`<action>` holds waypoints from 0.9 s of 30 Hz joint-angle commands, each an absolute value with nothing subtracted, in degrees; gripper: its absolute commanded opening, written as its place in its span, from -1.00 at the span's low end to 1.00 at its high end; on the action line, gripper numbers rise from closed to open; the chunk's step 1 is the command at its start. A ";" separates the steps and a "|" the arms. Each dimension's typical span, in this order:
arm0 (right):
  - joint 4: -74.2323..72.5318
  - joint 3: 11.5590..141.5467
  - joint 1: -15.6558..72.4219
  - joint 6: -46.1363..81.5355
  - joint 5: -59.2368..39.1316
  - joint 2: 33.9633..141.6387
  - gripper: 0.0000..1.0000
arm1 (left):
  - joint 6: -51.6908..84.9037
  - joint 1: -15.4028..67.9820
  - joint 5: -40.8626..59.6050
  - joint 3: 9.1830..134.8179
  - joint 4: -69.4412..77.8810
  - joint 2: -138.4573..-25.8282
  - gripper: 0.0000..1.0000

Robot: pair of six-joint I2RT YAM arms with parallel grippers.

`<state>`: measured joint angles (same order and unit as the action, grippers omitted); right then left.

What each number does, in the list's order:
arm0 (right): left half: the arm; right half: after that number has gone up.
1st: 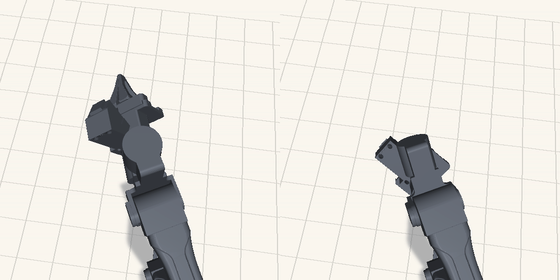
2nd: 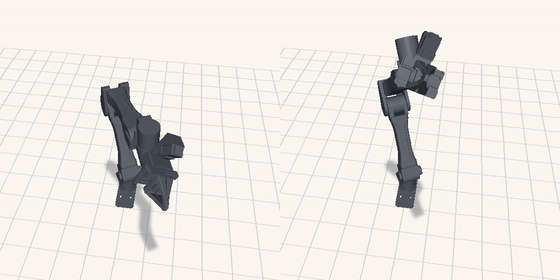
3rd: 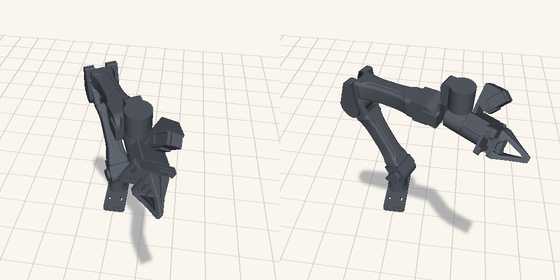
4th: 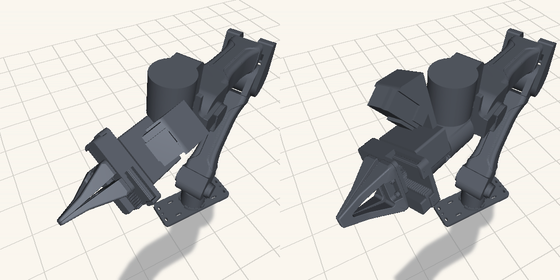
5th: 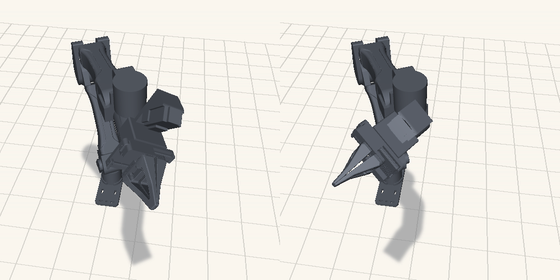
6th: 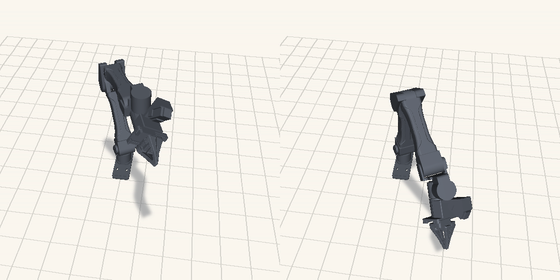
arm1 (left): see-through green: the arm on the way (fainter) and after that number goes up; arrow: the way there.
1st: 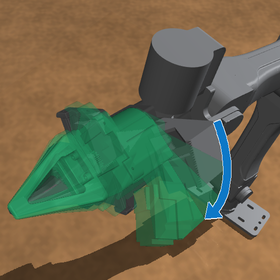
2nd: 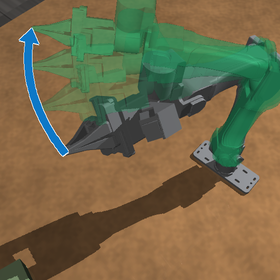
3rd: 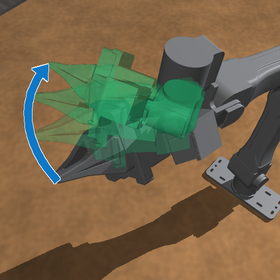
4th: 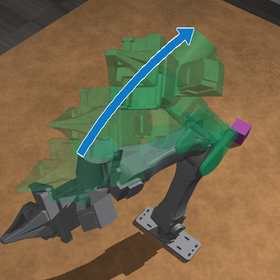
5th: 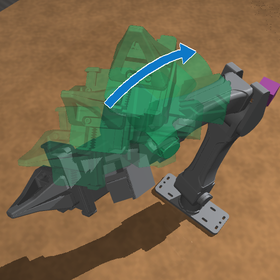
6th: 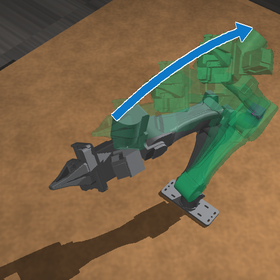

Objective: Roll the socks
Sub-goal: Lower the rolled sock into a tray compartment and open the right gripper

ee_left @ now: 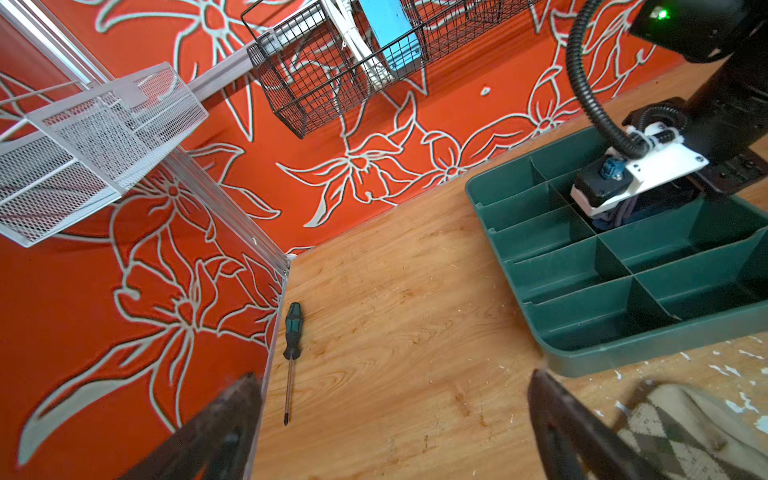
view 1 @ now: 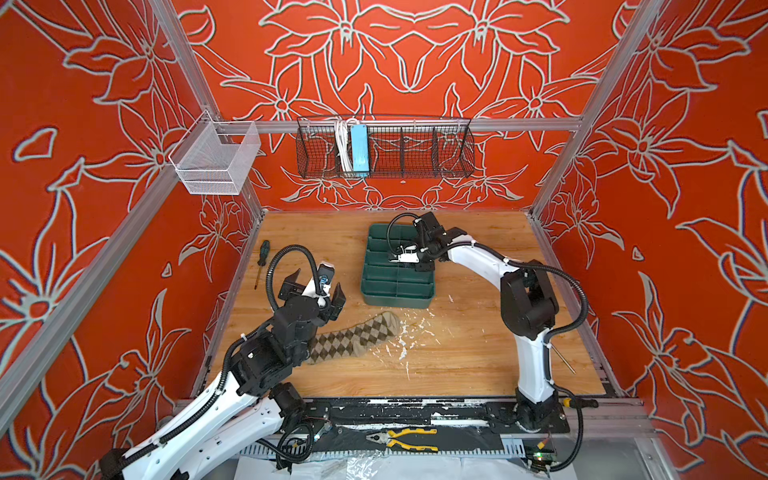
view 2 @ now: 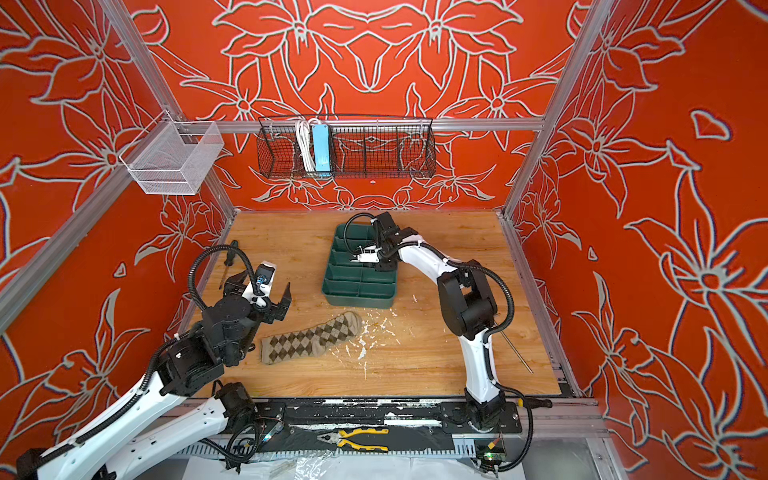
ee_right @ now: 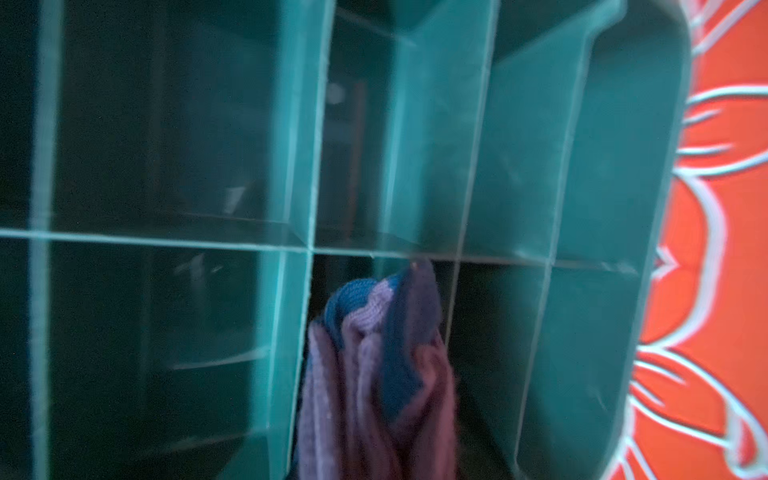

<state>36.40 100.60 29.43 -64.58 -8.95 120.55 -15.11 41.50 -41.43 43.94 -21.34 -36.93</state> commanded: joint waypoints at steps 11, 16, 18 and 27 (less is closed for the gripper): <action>55.25 111.55 29.11 -61.97 -10.60 131.74 -1.00 | -12.48 40.80 -38.39 46.12 -22.59 -39.15 0.97; 54.59 112.21 28.65 -61.83 -9.57 134.01 -1.00 | -12.11 40.78 -38.11 46.47 -22.85 -40.06 0.98; 54.37 112.23 28.47 -62.05 -8.82 134.86 -1.00 | -12.13 40.78 -38.04 46.49 -22.77 -40.33 0.98; 53.08 112.80 28.30 -62.01 -5.96 137.74 -1.00 | -12.63 40.54 -37.54 46.14 -21.75 -41.96 0.98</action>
